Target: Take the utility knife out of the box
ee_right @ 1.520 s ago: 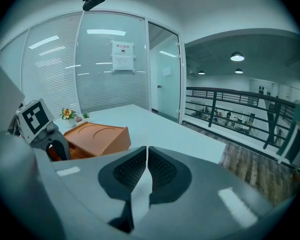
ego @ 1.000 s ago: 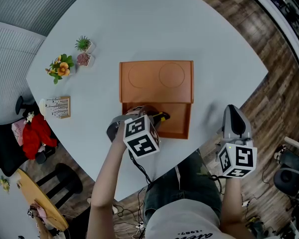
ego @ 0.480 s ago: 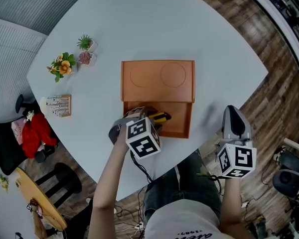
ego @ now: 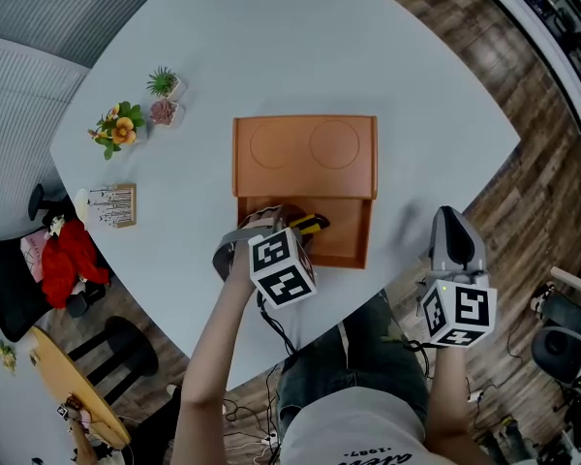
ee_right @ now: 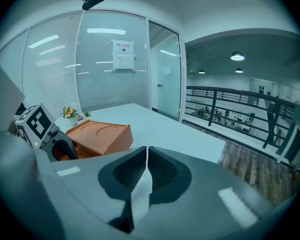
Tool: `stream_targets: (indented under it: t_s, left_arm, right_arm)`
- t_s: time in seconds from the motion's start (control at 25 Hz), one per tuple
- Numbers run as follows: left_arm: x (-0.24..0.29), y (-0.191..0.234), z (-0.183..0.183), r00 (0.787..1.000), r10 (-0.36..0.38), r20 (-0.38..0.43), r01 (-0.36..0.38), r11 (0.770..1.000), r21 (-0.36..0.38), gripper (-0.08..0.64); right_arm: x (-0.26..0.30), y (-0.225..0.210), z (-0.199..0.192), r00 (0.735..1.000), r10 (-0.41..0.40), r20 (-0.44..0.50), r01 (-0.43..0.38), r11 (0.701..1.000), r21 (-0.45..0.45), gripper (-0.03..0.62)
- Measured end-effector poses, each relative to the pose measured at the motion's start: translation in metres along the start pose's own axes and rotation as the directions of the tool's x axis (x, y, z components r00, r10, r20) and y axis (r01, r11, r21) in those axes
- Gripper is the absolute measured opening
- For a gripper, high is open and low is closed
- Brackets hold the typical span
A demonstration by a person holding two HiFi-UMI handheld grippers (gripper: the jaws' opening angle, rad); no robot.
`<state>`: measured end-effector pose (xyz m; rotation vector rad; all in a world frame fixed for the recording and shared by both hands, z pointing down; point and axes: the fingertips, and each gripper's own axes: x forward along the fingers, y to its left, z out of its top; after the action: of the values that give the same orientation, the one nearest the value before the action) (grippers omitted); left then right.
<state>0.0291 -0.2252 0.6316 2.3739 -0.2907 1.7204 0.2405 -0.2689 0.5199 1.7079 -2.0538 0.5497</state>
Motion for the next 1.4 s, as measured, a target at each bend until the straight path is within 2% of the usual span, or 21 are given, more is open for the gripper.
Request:
stream_targets:
  t_s: [0.52,0.72,0.88,1.12,1.4]
  left_arm:
    - [-0.004,0.001,0.002,0.999,0.005,0.035,-0.005,1.0,-0.01,0.152]
    - [-0.014,0.0,0.005,0.998,0.031,0.063,-0.03,0.999,-0.014,0.152]
    - [-0.026,0.003,0.007,0.992,0.073,0.1,-0.068,0.996,-0.052,0.152]
    - [-0.053,0.006,0.009,0.973,0.145,0.178,-0.125,0.985,-0.12,0.152]
    - [-0.091,0.012,0.009,0.932,0.246,0.266,-0.189,0.956,-0.223,0.15]
  right_arm:
    - [-0.003,0.004,0.007,1.0,-0.012,0.024,0.012,1.0,-0.001,0.038]
    - [-0.008,0.006,0.01,0.999,-0.015,0.034,0.015,1.0,-0.003,0.038]
    - [-0.013,0.011,0.016,0.999,-0.009,0.051,0.01,1.0,-0.01,0.037]
    - [-0.022,0.021,0.03,0.997,0.001,0.083,0.001,1.0,-0.028,0.037]
    - [-0.034,0.035,0.048,0.992,0.008,0.129,-0.003,0.999,-0.038,0.037]
